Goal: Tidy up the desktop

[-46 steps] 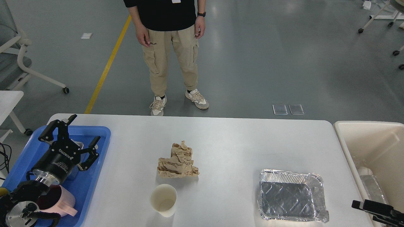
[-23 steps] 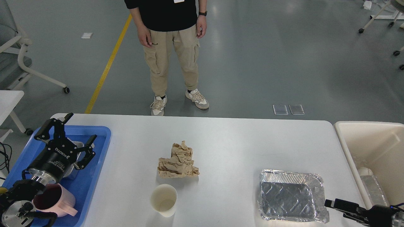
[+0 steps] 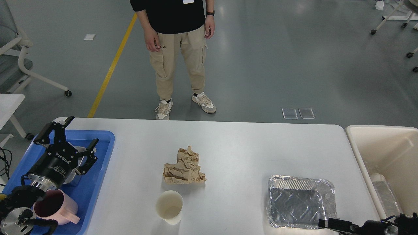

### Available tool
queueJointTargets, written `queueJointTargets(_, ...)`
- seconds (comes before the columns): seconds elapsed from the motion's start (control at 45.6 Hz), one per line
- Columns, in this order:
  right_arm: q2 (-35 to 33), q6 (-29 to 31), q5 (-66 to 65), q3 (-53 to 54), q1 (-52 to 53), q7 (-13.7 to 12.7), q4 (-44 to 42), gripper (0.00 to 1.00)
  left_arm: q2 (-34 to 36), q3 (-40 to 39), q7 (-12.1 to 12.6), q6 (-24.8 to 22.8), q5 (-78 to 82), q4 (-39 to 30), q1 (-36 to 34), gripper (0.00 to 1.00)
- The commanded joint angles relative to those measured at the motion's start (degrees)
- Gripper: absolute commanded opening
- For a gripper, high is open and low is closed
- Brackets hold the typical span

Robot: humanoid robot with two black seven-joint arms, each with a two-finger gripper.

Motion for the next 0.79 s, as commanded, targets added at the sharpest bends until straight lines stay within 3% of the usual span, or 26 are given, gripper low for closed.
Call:
queueJointTargets(0.0, 0.0, -0.6, 0.0, 0.0, 0.7, 0.2, -0.7, 1.0, 0.0, 0.0, -0.1, -0.5, 0.0, 0.0, 0.2, 0.97)
queueJointTargets(0.767, 3.6, -3.5, 0.0, 0.0, 2.5, 0.4, -4.7, 1.0, 0.0, -0.3, -1.5, -1.1, 0.1, 0.0, 0.4, 0.97)
